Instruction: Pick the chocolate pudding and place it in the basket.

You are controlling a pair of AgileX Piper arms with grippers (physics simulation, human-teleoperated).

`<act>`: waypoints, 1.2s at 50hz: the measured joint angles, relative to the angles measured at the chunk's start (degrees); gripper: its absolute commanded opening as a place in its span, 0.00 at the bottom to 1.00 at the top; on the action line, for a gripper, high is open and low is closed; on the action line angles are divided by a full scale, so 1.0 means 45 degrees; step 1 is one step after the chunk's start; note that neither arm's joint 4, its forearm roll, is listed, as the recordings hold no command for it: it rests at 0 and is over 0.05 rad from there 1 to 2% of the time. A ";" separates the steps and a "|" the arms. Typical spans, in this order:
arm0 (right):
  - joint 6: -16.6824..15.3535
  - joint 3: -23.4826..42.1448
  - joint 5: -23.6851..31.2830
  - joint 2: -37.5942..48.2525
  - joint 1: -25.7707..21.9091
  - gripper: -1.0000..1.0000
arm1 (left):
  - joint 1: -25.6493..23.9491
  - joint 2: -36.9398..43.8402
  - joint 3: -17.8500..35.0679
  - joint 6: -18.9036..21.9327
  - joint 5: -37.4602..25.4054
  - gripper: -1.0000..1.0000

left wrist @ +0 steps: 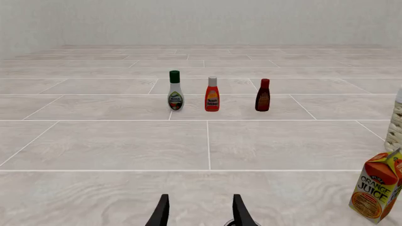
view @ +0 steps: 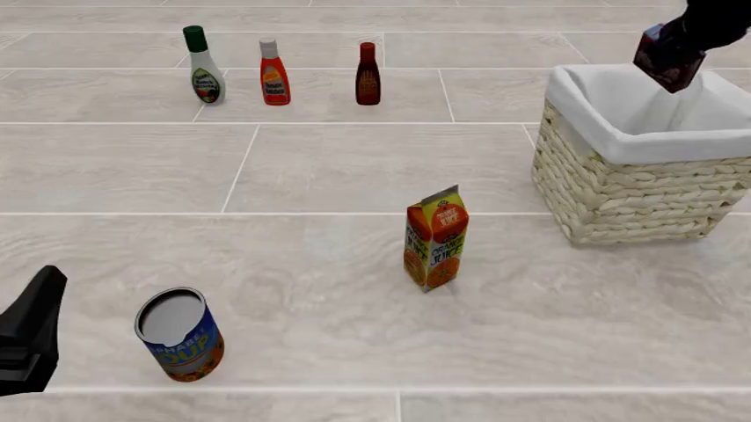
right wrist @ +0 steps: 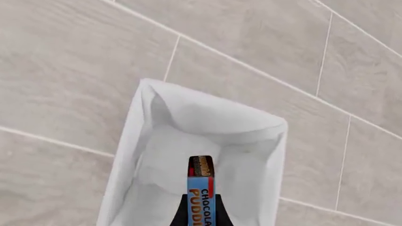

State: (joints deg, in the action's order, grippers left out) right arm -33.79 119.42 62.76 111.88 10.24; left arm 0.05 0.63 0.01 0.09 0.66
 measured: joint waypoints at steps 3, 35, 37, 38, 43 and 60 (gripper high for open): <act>-0.0012 -0.0065 -0.0058 0.0062 -0.0001 0.00 | 0.0000 0.0000 0.0000 0.0000 0.0000 1.00; 0.0061 -0.0413 -0.0707 0.0939 0.0030 0.00 | 0.0000 0.0001 0.0000 0.0000 0.0000 1.00; 0.0073 -0.0440 -0.0734 0.0979 0.0028 0.00 | 0.0000 0.0001 0.0000 0.0000 0.0000 1.00; 0.0078 -0.0455 -0.0748 0.0998 0.0029 0.00 | 0.0000 0.0001 0.0000 0.0000 0.0000 1.00; 0.0092 -0.0566 -0.0842 0.1073 0.0046 0.00 | 0.0000 0.0000 0.0000 0.0000 0.0000 1.00; 0.0137 -0.0872 -0.1157 0.1312 0.0101 0.00 | 0.0000 0.0000 0.0000 0.0000 0.0000 1.00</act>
State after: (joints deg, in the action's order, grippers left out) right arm -33.17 115.50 57.56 117.79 10.70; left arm 0.05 0.62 0.01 0.09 0.66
